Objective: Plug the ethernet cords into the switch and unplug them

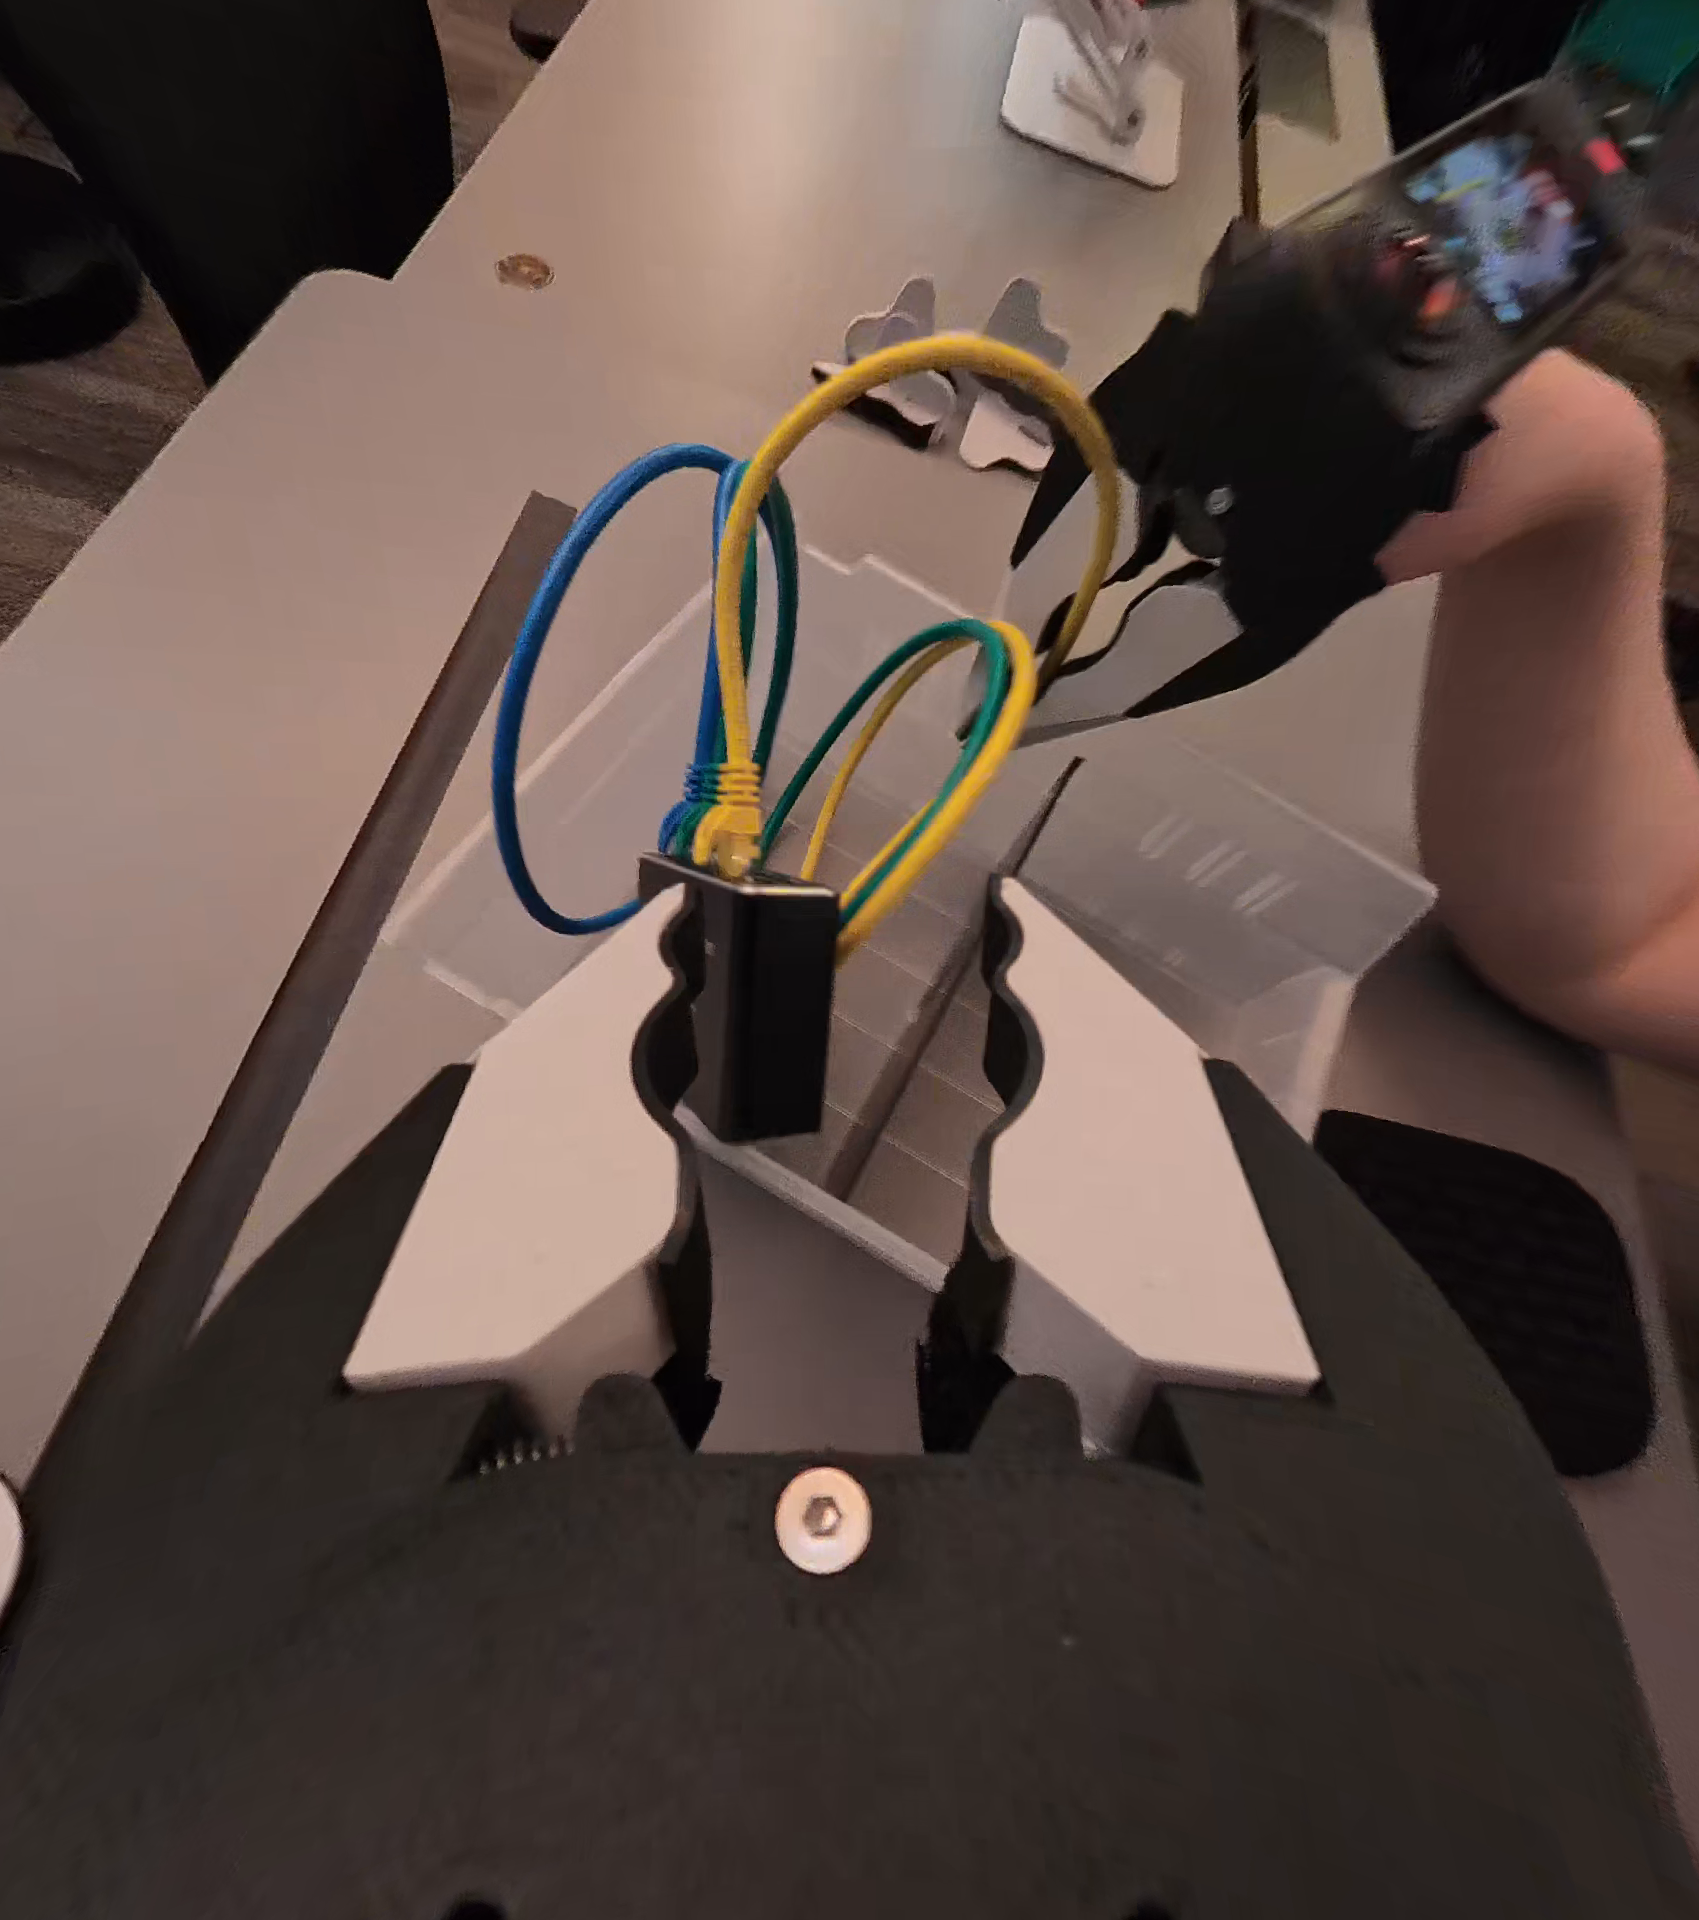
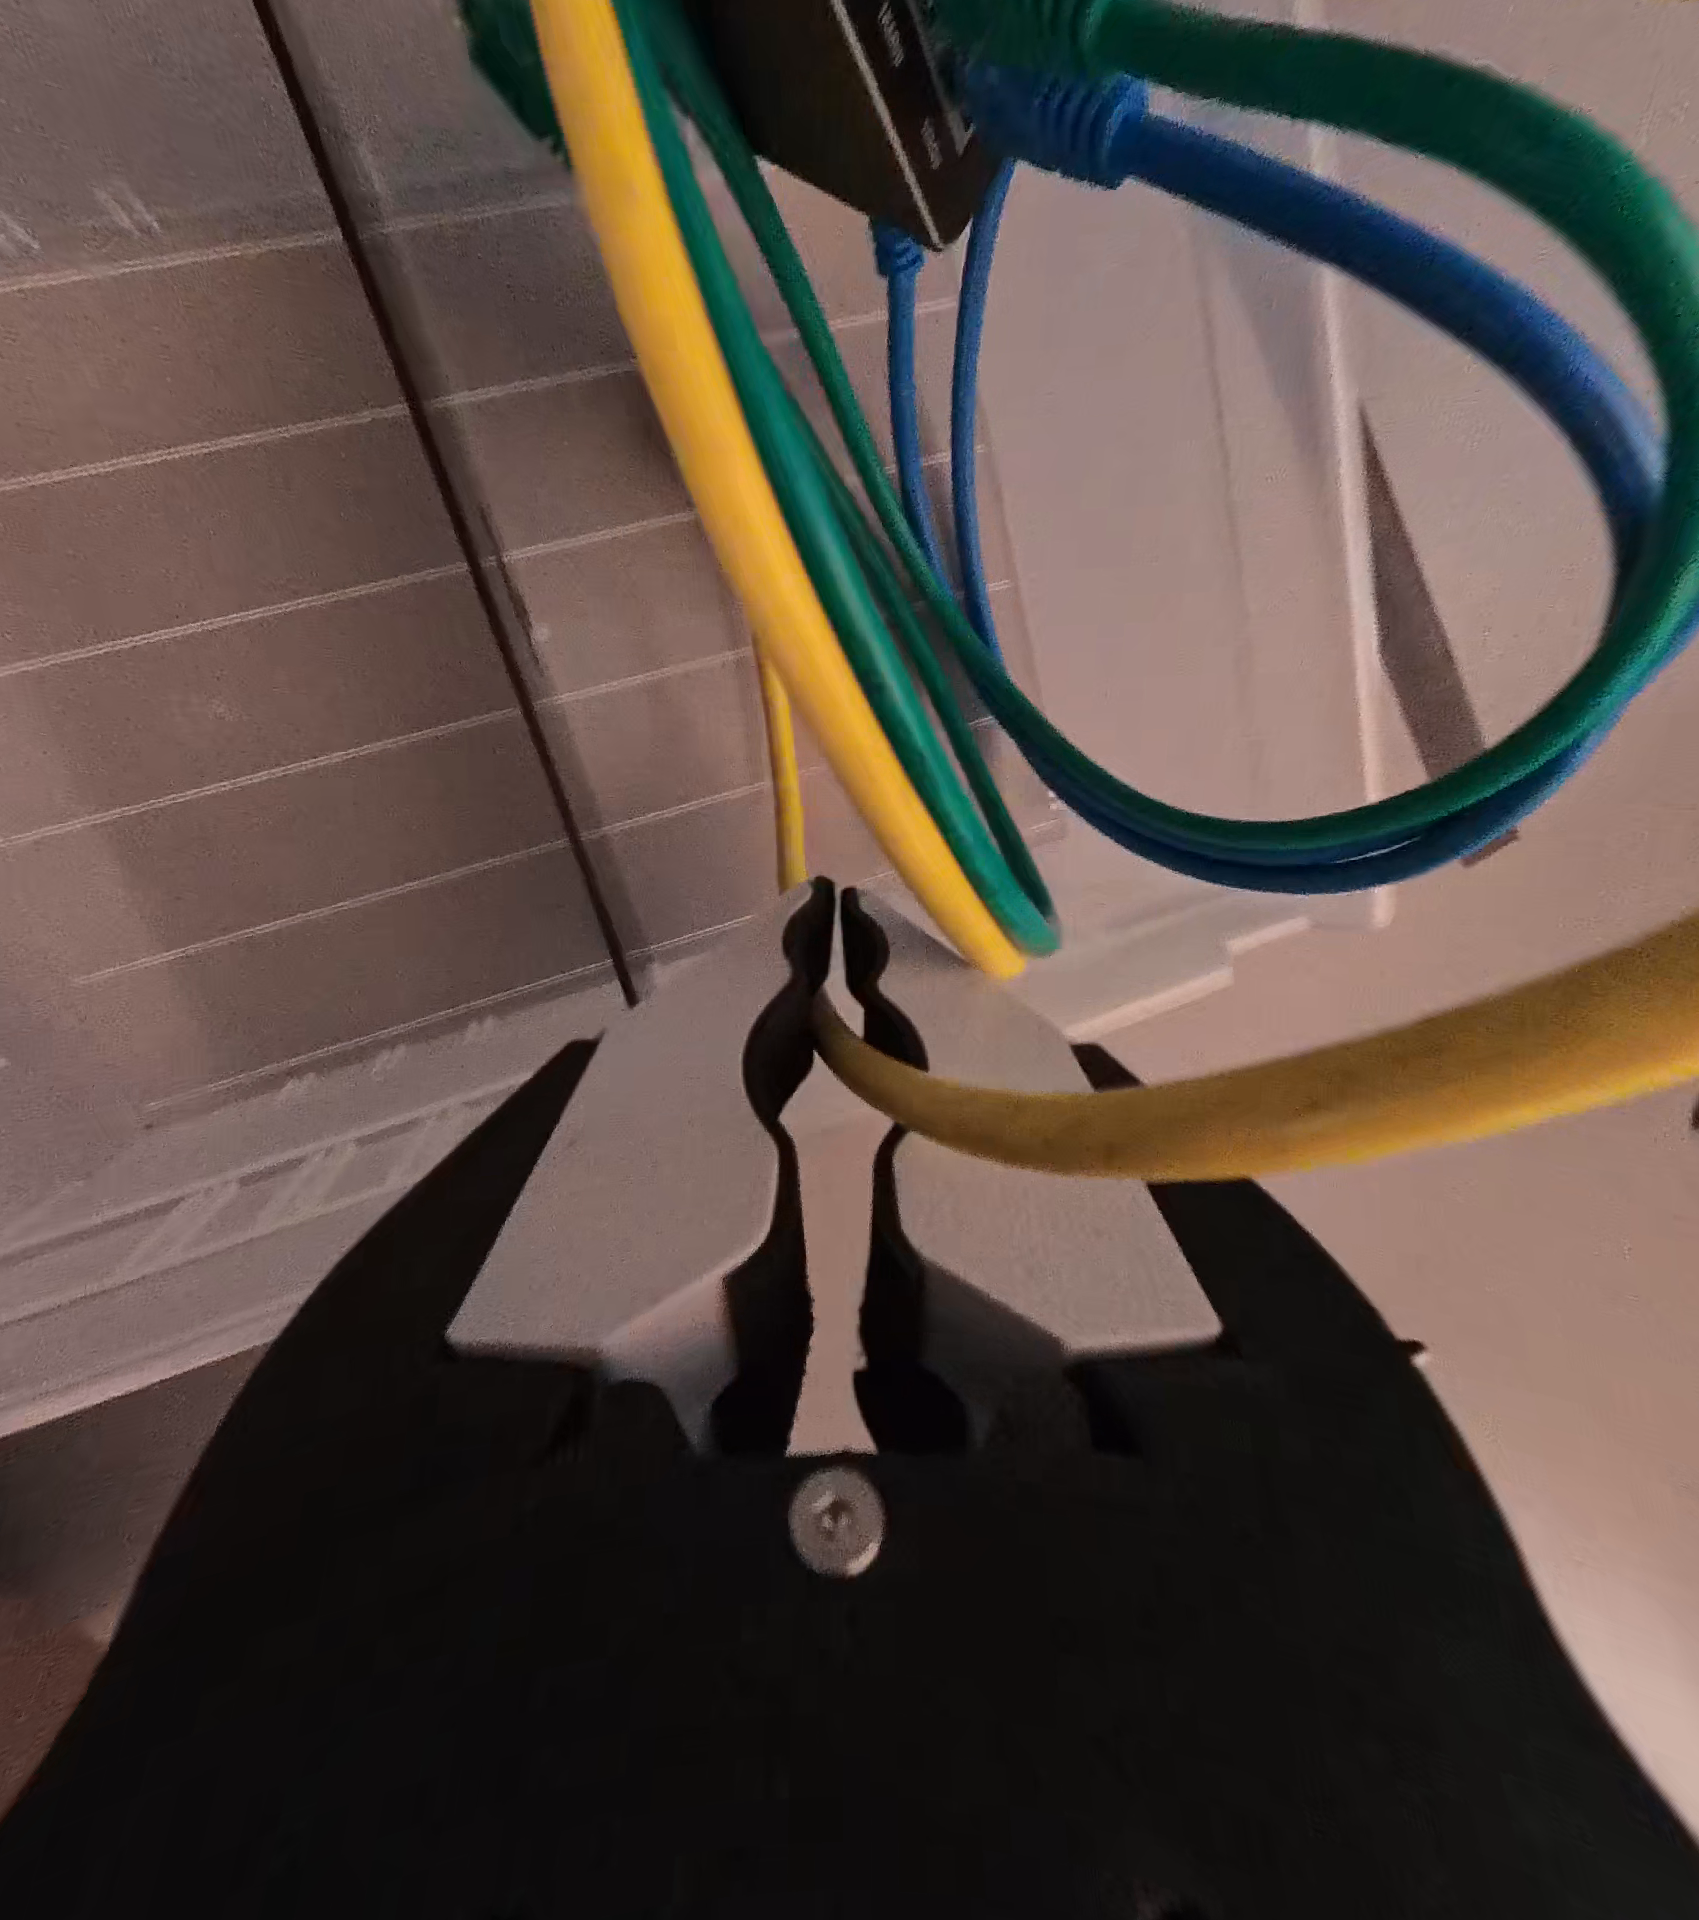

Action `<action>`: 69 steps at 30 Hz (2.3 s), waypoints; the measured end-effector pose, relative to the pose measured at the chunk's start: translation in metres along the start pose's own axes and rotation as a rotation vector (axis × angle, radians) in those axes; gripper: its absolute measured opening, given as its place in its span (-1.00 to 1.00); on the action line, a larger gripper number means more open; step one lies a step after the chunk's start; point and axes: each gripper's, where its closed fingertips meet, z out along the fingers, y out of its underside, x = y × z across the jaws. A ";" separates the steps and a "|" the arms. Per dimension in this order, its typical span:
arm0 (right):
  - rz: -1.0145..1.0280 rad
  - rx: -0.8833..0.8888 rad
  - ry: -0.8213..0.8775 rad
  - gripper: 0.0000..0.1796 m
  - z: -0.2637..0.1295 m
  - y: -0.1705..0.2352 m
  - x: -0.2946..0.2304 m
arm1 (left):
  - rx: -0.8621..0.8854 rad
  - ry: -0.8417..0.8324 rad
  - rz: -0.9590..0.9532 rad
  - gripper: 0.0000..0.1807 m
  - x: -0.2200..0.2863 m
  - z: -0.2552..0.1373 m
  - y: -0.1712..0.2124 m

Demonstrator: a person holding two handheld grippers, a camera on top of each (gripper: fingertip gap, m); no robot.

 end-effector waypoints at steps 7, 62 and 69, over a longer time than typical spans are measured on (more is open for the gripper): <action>0.152 0.082 -0.184 -0.53 -0.038 0.016 -0.027 | 0.086 -0.167 0.046 -0.42 0.023 -0.060 0.036; 0.849 -0.387 -0.236 -0.77 0.035 0.010 -0.152 | -0.641 -0.532 -0.827 -0.75 -0.019 -0.350 0.432; 0.742 -0.392 -0.256 -0.76 0.047 -0.032 -0.169 | -0.721 -0.527 -0.792 -0.67 -0.014 -0.331 0.421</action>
